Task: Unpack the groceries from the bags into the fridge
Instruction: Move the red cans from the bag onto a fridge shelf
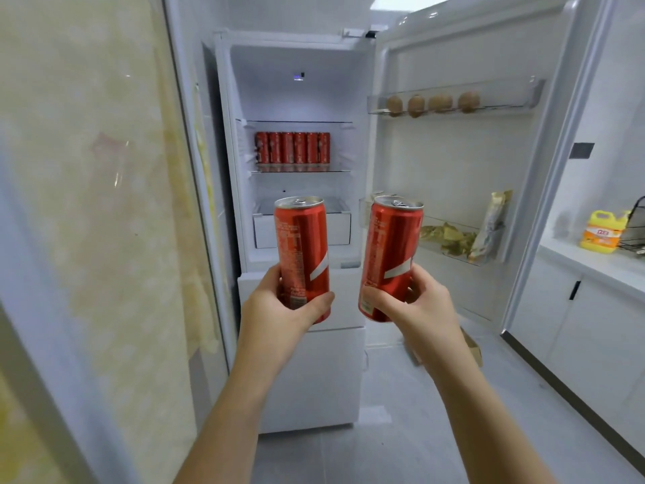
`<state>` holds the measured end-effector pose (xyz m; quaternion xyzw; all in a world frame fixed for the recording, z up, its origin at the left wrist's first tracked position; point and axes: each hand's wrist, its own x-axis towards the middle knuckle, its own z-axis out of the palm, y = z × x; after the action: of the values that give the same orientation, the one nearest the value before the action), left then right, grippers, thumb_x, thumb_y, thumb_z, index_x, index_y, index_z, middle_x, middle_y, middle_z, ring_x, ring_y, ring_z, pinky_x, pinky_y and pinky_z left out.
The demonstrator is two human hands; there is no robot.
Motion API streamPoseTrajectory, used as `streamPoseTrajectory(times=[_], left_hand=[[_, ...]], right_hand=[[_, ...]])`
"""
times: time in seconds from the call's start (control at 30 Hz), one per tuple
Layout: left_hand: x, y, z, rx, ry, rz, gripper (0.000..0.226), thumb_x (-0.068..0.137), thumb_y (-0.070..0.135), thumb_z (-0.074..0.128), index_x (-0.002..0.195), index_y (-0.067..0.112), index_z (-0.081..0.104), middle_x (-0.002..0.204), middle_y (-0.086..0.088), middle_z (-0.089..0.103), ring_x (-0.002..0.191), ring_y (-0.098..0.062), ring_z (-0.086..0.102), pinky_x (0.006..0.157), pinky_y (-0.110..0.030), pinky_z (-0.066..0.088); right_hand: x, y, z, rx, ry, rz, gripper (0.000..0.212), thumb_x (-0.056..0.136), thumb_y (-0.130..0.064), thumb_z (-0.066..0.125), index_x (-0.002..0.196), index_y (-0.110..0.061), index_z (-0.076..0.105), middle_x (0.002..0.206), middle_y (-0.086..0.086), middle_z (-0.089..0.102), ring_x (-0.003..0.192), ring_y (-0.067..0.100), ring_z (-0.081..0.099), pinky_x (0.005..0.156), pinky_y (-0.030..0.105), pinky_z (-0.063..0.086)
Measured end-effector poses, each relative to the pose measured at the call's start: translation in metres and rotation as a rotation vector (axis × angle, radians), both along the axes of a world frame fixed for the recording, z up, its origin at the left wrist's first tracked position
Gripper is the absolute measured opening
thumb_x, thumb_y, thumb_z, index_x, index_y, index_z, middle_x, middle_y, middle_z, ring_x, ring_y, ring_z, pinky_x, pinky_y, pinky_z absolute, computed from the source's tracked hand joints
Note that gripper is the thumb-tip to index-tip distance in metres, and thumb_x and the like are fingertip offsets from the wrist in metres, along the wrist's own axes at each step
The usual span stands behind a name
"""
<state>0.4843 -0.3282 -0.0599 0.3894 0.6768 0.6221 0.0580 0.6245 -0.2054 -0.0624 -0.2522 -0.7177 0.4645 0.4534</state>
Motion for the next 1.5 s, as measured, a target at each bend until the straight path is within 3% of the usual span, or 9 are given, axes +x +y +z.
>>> streamPoseTrajectory(times=[0.2, 0.4, 0.57, 0.7, 0.87, 1.1, 1.3, 1.5], left_hand=[[0.000, 0.007, 0.001, 0.013, 0.004, 0.015, 0.039, 0.071, 0.031, 0.083, 0.090, 0.046, 0.052, 0.078, 0.029, 0.063, 0.074, 0.019, 0.059, 0.058, 0.000, 0.042], [0.002, 0.025, -0.002, 0.042, -0.005, 0.056, 0.038, 0.071, 0.036, 0.082, 0.089, 0.047, 0.050, 0.081, 0.028, 0.063, 0.075, 0.021, 0.058, 0.065, -0.007, 0.040], [0.002, 0.043, -0.006, 0.039, 0.017, 0.081, 0.045, 0.068, 0.037, 0.083, 0.101, 0.042, 0.053, 0.088, 0.025, 0.065, 0.081, 0.012, 0.062, 0.071, -0.008, 0.044], [-0.004, 0.056, -0.006, 0.032, 0.028, 0.098, 0.041, 0.069, 0.037, 0.083, 0.091, 0.047, 0.050, 0.081, 0.029, 0.062, 0.075, 0.021, 0.057, 0.068, -0.005, 0.041], [-0.021, 0.075, -0.008, 0.030, 0.034, 0.113, 0.040, 0.070, 0.037, 0.082, 0.087, 0.050, 0.048, 0.078, 0.033, 0.059, 0.075, 0.026, 0.054, 0.063, -0.003, 0.037], [-0.073, 0.112, -0.020, 0.039, 0.028, 0.130, 0.039, 0.069, 0.034, 0.084, 0.092, 0.045, 0.054, 0.084, 0.025, 0.066, 0.079, 0.014, 0.061, 0.072, -0.012, 0.047], [-0.147, 0.156, -0.014, 0.030, 0.028, 0.095, 0.038, 0.069, 0.032, 0.084, 0.089, 0.044, 0.053, 0.076, 0.039, 0.062, 0.077, 0.019, 0.058, 0.063, 0.002, 0.040], [-0.233, 0.201, 0.002, 0.023, 0.041, 0.089, 0.039, 0.070, 0.031, 0.084, 0.087, 0.046, 0.052, 0.081, 0.029, 0.062, 0.076, 0.022, 0.056, 0.061, 0.002, 0.039]], right_hand=[[-0.004, 0.006, 0.002, 0.016, -0.007, 0.034, 0.046, 0.074, -0.030, 0.081, 0.113, -0.034, 0.056, 0.101, -0.016, 0.068, 0.093, 0.004, 0.066, 0.064, 0.012, 0.052], [0.000, 0.025, 0.004, 0.022, -0.003, 0.057, 0.046, 0.074, -0.025, 0.081, 0.113, -0.032, 0.058, 0.100, -0.014, 0.068, 0.092, 0.004, 0.066, 0.065, 0.012, 0.052], [-0.005, 0.047, 0.006, 0.028, -0.009, 0.067, 0.046, 0.074, -0.025, 0.082, 0.114, -0.031, 0.059, 0.099, -0.014, 0.069, 0.091, 0.004, 0.066, 0.065, 0.012, 0.052], [-0.016, 0.062, 0.003, 0.029, -0.016, 0.082, 0.044, 0.073, -0.026, 0.082, 0.109, -0.035, 0.058, 0.097, -0.015, 0.069, 0.089, 0.001, 0.066, 0.064, 0.012, 0.052], [-0.034, 0.081, -0.007, 0.020, -0.048, 0.083, 0.051, 0.072, -0.029, 0.082, 0.118, -0.030, 0.057, 0.102, -0.014, 0.068, 0.095, 0.005, 0.065, 0.072, 0.016, 0.054], [-0.083, 0.120, -0.017, 0.004, -0.069, 0.084, 0.052, 0.073, -0.028, 0.082, 0.118, -0.030, 0.057, 0.103, -0.014, 0.067, 0.096, 0.006, 0.064, 0.071, 0.015, 0.052], [-0.157, 0.163, -0.013, 0.015, -0.062, 0.070, 0.046, 0.071, -0.025, 0.083, 0.109, -0.033, 0.057, 0.097, -0.015, 0.068, 0.089, 0.003, 0.066, 0.064, 0.012, 0.052], [-0.243, 0.209, -0.003, -0.001, -0.039, 0.042, 0.042, 0.071, -0.022, 0.083, 0.102, -0.035, 0.059, 0.090, -0.014, 0.070, 0.082, -0.002, 0.067, 0.065, 0.015, 0.054]])
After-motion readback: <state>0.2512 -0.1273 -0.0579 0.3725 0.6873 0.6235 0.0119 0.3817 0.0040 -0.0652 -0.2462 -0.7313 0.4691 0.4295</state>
